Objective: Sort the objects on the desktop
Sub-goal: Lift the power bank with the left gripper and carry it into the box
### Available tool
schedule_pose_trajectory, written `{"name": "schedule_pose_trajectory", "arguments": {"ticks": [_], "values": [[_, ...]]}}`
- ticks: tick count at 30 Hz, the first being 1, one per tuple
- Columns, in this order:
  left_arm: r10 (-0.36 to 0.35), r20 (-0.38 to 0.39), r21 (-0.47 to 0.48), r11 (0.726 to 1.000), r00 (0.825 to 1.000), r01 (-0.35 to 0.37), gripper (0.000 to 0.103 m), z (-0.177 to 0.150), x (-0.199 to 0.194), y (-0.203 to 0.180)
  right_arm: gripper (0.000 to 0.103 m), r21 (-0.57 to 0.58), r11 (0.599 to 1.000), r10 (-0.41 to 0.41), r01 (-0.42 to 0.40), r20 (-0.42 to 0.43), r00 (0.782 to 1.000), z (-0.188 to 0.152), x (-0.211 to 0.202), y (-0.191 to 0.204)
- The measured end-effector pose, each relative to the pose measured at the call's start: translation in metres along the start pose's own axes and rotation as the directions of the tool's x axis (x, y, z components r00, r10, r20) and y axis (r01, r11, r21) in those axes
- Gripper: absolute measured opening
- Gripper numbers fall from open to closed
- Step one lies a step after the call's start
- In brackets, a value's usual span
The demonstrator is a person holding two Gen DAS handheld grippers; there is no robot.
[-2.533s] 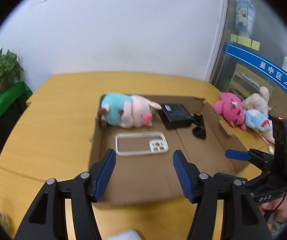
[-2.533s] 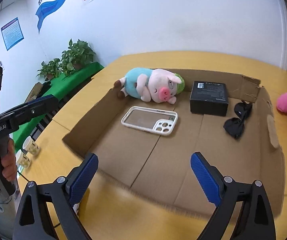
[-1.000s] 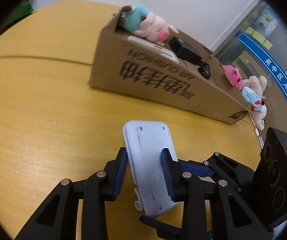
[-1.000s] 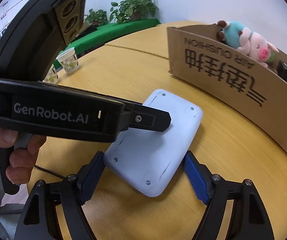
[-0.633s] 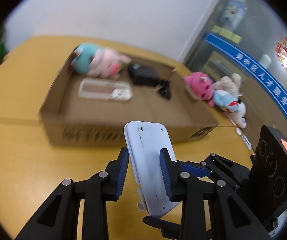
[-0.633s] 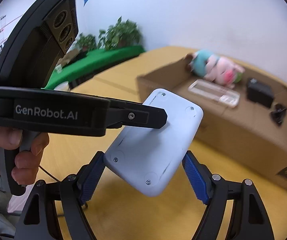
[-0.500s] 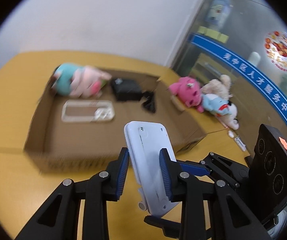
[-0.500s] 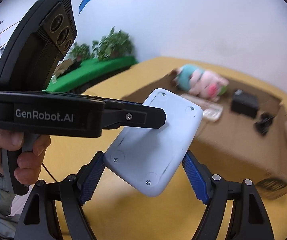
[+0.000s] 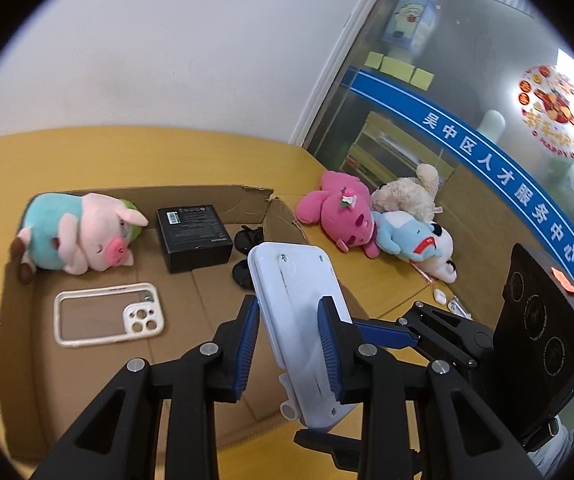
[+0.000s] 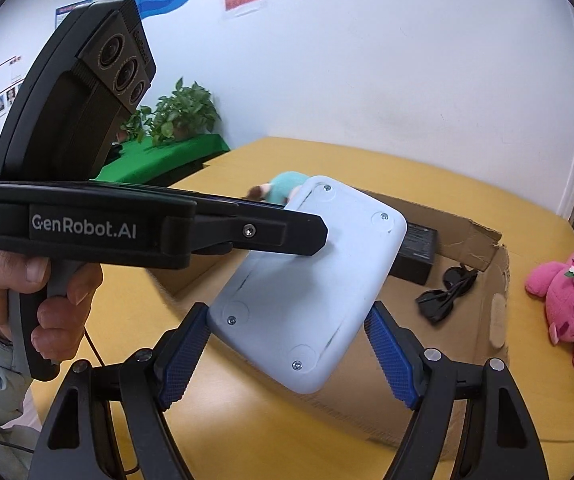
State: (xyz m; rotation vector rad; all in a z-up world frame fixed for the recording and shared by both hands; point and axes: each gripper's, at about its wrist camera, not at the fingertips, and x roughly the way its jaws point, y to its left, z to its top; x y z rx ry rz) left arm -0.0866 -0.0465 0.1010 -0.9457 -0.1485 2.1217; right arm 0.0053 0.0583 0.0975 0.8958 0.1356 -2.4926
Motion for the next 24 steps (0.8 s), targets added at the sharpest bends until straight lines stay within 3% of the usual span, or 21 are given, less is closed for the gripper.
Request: {"name": "schedule_pose_trajectory", "arguments": {"ticks": [6,11,18,24], "values": [[-0.006,-0.062,-0.053,0.999,0.998,0.003,0.028,0.017,0.047,0.025,0.077,0.021,1.0,0.024,-0.022,-0.093,0.995,0.014,0.041,-0.042],[-0.019,-0.137,-0.136,0.991,0.99,0.0,0.028,0.021,0.09,0.055,0.077,0.065,0.996,0.075,-0.063,-0.208,0.975,0.017,0.084,-0.077],[-0.04,-0.255,-0.256,0.966,0.966,-0.028,0.028,0.015,0.142,0.09,0.077,0.117,0.991,0.103,-0.066,-0.355,0.929,0.008,0.141,-0.106],[-0.044,-0.342,-0.324,0.943,0.939,-0.074,0.028,0.003,0.169,0.106,0.076,0.192,0.98,0.135,-0.046,-0.483,0.865,-0.004,0.175,-0.12]]}}
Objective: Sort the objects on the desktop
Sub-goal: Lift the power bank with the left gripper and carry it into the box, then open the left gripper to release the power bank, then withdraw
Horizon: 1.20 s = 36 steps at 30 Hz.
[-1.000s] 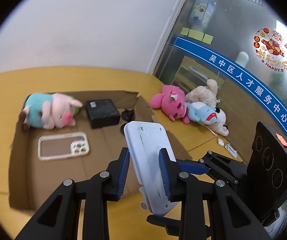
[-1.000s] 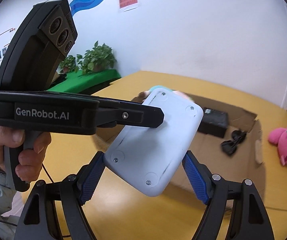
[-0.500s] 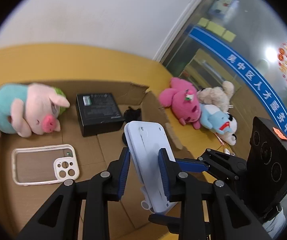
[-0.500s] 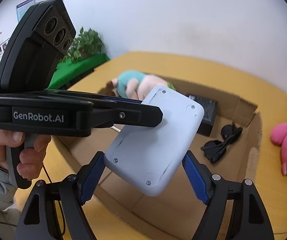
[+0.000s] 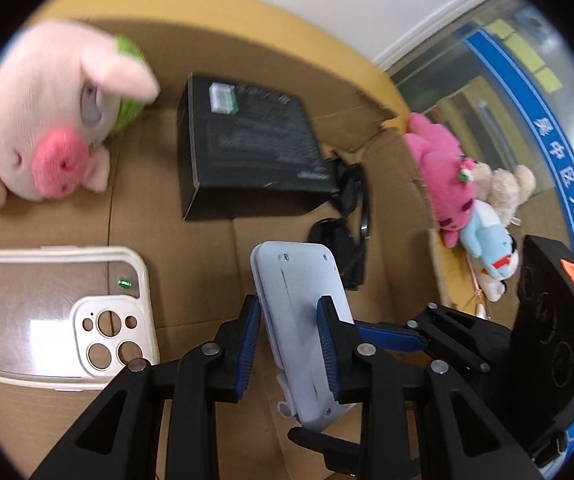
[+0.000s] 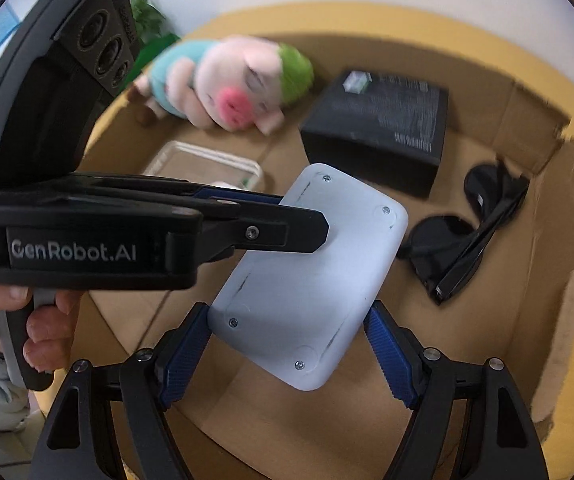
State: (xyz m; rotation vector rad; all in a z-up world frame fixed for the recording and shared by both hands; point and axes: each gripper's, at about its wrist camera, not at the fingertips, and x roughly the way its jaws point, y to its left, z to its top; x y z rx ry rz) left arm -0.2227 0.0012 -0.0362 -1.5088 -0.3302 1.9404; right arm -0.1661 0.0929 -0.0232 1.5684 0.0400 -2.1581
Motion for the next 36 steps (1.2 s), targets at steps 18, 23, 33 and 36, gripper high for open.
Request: {"name": "schedule_pose_trajectory", "arguments": {"ticks": [18,23,33,36], "values": [[0.074,-0.038,0.032,0.997,0.997,-0.073,0.03,-0.005,0.01,-0.006,0.073,0.015,0.998,-0.064,0.066,-0.117,0.991,-0.007,0.015,0.005],[0.15,0.089,0.097,0.983,0.985,-0.159,0.033,-0.013,-0.032,-0.015,0.084,-0.003,0.991,-0.136,0.136,-0.037,0.99,-0.017,-0.005,0.01],[0.308,0.597,0.108,0.884,0.741,-0.454,0.08,-0.109,-0.191,-0.022,0.103,0.101,0.963,-0.267,0.248,0.437,0.859,-0.102,-0.122,0.054],[0.362,0.641,0.085,0.843,0.677,-0.531,0.08,-0.137,-0.19,-0.007,0.103,0.176,0.944,-0.331,0.28,0.507,0.796,-0.122,-0.108,0.065]]}}
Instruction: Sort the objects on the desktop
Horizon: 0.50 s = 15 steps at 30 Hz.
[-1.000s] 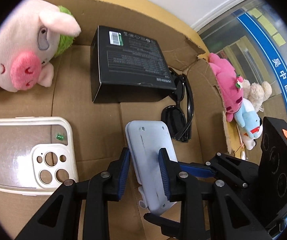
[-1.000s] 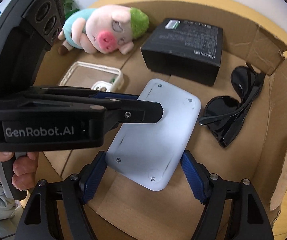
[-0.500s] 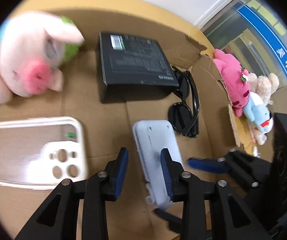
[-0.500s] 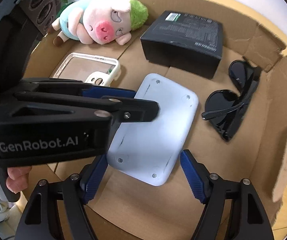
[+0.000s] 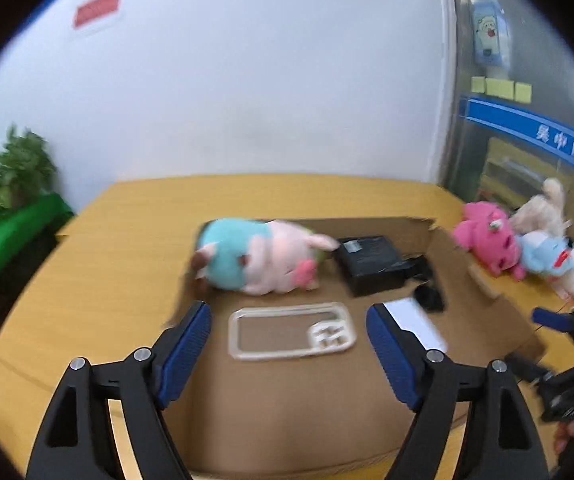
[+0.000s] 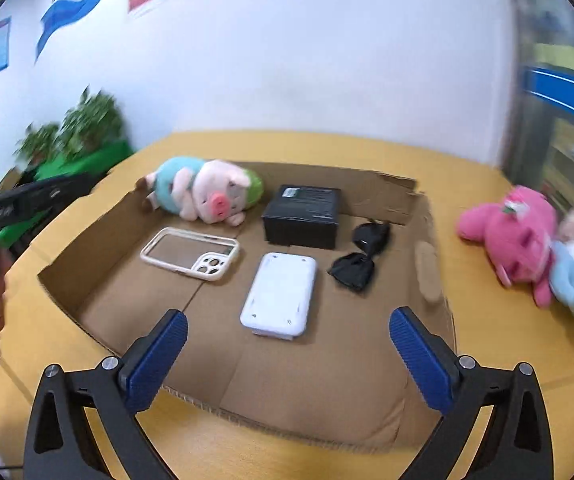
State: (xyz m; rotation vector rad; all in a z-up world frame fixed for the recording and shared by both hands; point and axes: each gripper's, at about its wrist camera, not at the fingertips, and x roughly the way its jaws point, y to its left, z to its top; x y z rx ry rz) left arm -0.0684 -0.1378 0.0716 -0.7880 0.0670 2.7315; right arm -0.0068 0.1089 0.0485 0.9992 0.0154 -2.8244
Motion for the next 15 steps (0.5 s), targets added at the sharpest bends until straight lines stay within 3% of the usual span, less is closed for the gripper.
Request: {"name": "schedule_pose_trajectory", "arguments": {"ticks": [3,6,8,11,15], "values": [[0.057,0.01,0.001,0.998,0.998,-0.057,0.08,-0.033,0.004,0.005,0.103,0.075,0.997,-0.025,0.021,0.061,0.998,-0.023,0.005,0.009],[0.095,0.003,0.008,0.995,0.995,-0.095,0.08,-0.061,0.013,0.004,0.103,0.061,0.995,-0.088,0.081,0.124,0.988,-0.039,0.01,0.012],[0.106,0.007,0.001,0.994,0.994,-0.106,0.08,-0.074,0.018,0.004,0.103,0.062,0.994,-0.1,0.093,0.121,0.988,-0.046,0.02,0.011],[0.142,0.073,0.011,0.99,0.987,-0.143,0.082,-0.083,0.019,-0.002,0.103,0.07,0.993,-0.107,0.099,0.136,0.985,-0.054,0.029,0.008],[0.161,0.102,0.013,0.987,0.982,-0.163,0.086,-0.085,0.018,-0.007,0.103,0.069,0.993,-0.104,0.093,0.171,0.98,-0.057,0.033,0.007]]}}
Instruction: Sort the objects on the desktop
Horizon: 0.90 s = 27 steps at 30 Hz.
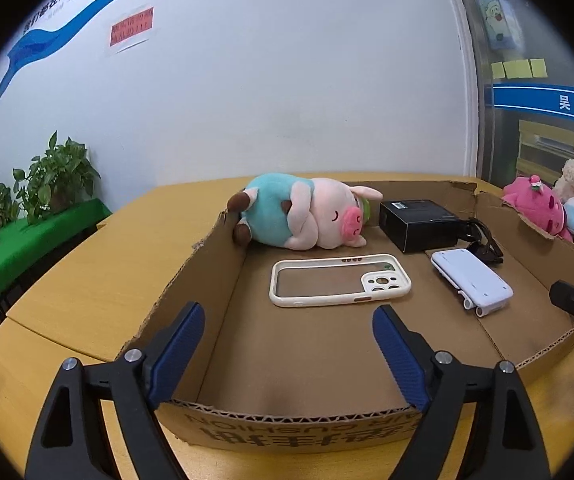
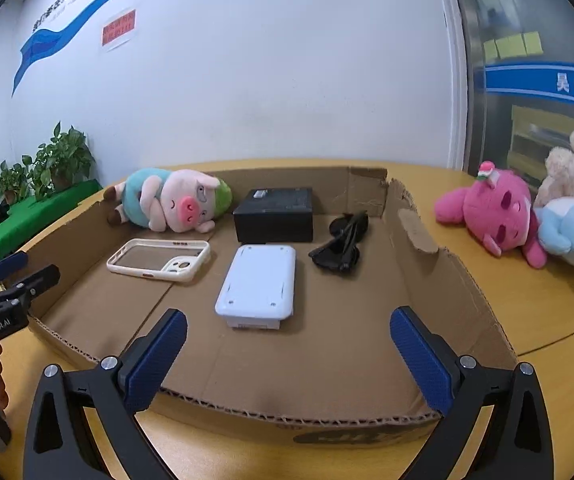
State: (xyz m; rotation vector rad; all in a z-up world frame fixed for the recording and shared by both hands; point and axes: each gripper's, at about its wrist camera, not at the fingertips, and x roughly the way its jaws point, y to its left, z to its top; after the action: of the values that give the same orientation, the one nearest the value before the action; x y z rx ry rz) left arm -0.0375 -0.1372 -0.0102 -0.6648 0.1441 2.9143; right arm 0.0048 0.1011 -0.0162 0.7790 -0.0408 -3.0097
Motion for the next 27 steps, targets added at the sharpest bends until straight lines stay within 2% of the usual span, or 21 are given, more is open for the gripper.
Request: {"name": "schedule_pose_trajectory", "arguments": {"ticks": [4,8,12,27], "values": [[0.028,-0.007,-0.01,1.0,1.0,-0.028,0.087,-0.0017,-0.0025,-0.0002,0.103,-0.003,1.0,0.005,-0.005,0.004,1.0,0.0,0.0033,-0.0002],[0.023,-0.007,-0.01,1.0,1.0,-0.024,0.087,-0.0033,-0.0008,0.0007,0.103,-0.006,1.0,0.005,-0.005,0.005,1.0,0.0003,0.0039,-0.0004],[-0.018,-0.018,0.006,1.0,1.0,0.018,0.102,-0.0049,0.0015,-0.0029,0.103,-0.008,1.0,0.009,-0.009,0.003,1.0,-0.0011,0.002,0.0007],[-0.017,-0.02,0.005,1.0,1.0,0.017,0.102,-0.0049,0.0033,-0.0028,0.103,-0.009,1.0,0.009,-0.009,-0.002,1.0,-0.0018,0.0018,0.0006]]}}
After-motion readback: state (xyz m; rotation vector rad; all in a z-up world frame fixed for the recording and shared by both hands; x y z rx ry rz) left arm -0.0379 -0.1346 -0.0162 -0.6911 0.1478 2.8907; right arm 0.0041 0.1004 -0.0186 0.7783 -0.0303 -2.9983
